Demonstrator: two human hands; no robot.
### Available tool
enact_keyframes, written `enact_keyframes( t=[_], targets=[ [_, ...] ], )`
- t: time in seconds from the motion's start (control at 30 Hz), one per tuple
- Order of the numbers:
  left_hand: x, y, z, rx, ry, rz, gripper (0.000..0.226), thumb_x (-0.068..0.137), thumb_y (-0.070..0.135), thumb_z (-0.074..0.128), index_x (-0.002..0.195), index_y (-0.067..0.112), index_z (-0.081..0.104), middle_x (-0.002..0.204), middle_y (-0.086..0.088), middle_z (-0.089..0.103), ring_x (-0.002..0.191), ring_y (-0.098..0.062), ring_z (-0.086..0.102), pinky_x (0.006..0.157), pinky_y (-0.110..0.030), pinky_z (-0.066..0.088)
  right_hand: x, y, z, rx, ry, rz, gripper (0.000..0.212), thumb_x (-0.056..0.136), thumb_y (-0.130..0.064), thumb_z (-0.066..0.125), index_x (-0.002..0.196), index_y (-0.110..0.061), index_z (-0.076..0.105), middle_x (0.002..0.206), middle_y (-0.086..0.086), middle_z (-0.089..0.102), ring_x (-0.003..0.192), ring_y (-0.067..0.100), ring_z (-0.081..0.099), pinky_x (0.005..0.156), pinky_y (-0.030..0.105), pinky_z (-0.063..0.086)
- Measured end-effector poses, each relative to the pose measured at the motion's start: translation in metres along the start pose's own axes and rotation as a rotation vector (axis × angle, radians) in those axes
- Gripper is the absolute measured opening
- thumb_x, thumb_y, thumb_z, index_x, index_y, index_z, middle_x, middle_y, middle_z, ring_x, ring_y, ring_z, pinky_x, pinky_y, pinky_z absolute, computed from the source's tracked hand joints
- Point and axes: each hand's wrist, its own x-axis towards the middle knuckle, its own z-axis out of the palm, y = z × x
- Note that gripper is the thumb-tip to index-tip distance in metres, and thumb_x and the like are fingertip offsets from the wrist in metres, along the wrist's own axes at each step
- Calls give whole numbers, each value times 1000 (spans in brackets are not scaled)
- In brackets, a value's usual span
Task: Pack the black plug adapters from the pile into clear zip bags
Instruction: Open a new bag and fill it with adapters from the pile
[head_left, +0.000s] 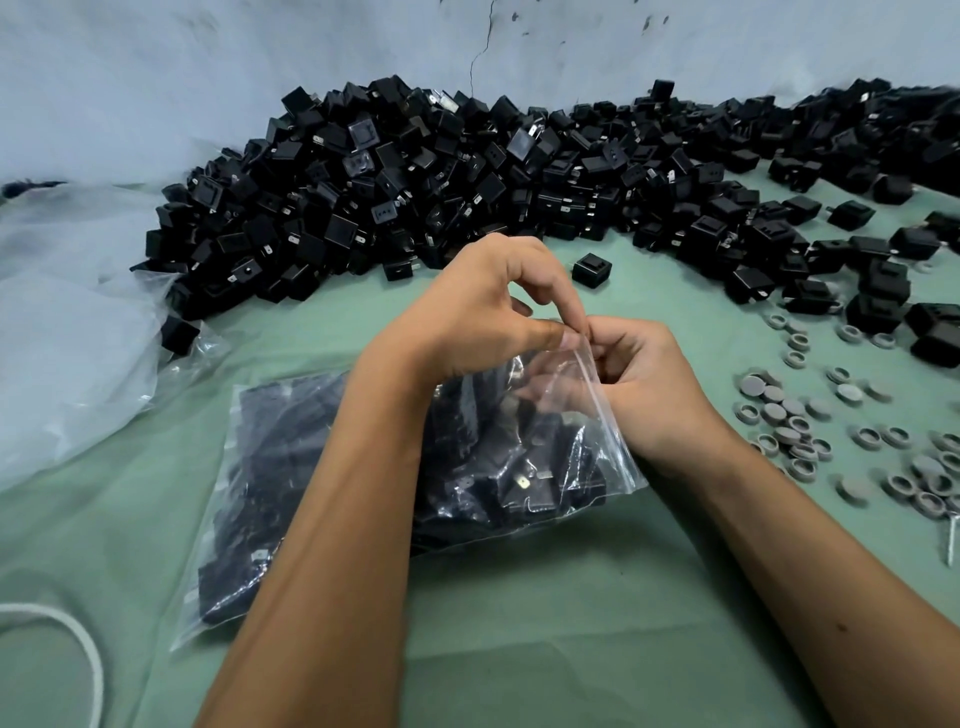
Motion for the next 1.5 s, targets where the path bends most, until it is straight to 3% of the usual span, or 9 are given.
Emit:
enact_keyframes(
  t=[0.3, 0.4, 0.47, 0.77, 0.93, 1.03, 1.13, 1.33, 1.5],
  targets=[
    [4, -7, 7, -34, -1, -8, 11, 77, 11, 89, 85, 14, 81, 100, -4, 67, 98, -20, 64, 80, -41, 57, 5, 4, -14, -194, 355, 30, 13, 84, -12, 85, 83, -14, 72, 80, 3, 77, 73, 19, 75, 65, 30, 60],
    [3, -8, 12, -58, -17, -24, 10, 78, 9, 88, 82, 15, 81, 90, 6, 66, 86, -10, 61, 68, -18, 45, 6, 4, -26, -537, 537, 28, 10, 90, -13, 76, 89, -22, 72, 85, -9, 74, 82, 3, 70, 80, 24, 57],
    [3, -11, 17, -60, -32, -52, 11, 78, 9, 87, 80, 17, 80, 88, 1, 68, 83, -21, 60, 65, -26, 47, 9, 2, -33, -672, 592, -8, 9, 91, -15, 72, 96, -22, 71, 92, -9, 71, 87, 4, 67, 88, 27, 56],
    [5, -12, 18, -3, -71, -116, 13, 77, 11, 87, 77, 22, 80, 95, -25, 70, 86, -42, 61, 78, -50, 57, 74, 21, -24, -1166, 226, 140, 57, 94, -15, 65, 148, -16, 48, 161, 19, 26, 150, 38, 13, 119, 47, 28],
    [4, -6, 16, 15, -61, -119, 15, 77, 10, 87, 76, 22, 79, 93, -26, 70, 91, -44, 60, 80, -51, 55, 112, 20, -15, -896, 212, 371, 44, 106, -21, 41, 148, -16, 51, 159, 17, 33, 149, 31, 25, 120, 43, 30],
    [4, -4, 15, 13, -53, -117, 15, 76, 8, 87, 76, 21, 79, 93, -22, 71, 92, -41, 60, 82, -49, 55, 113, 18, -9, -710, 160, 289, 28, 100, -14, 51, 116, 1, 69, 112, 8, 59, 98, 13, 57, 80, 15, 43],
    [3, -3, 14, 24, -52, -112, 17, 77, 8, 86, 75, 22, 79, 91, -22, 72, 91, -42, 61, 81, -49, 55, 103, 17, -6, -790, 145, 153, 17, 92, -6, 55, 86, 1, 69, 95, 12, 57, 84, 18, 54, 65, 22, 38],
    [2, -2, 13, 43, -51, -123, 14, 77, 11, 86, 77, 24, 79, 97, -22, 71, 93, -37, 63, 82, -48, 56, 84, 15, -10, -551, 389, 147, 20, 91, -16, 65, 111, -18, 65, 97, 1, 72, 89, 17, 68, 80, 33, 55],
    [3, -2, 13, 70, -55, -135, 18, 78, 11, 86, 77, 27, 78, 100, -25, 69, 92, -41, 63, 80, -51, 57, 61, 8, -11, -147, 528, 279, 23, 98, -7, 52, 114, -15, 67, 83, 0, 72, 64, 6, 69, 58, 22, 55]
  ],
)
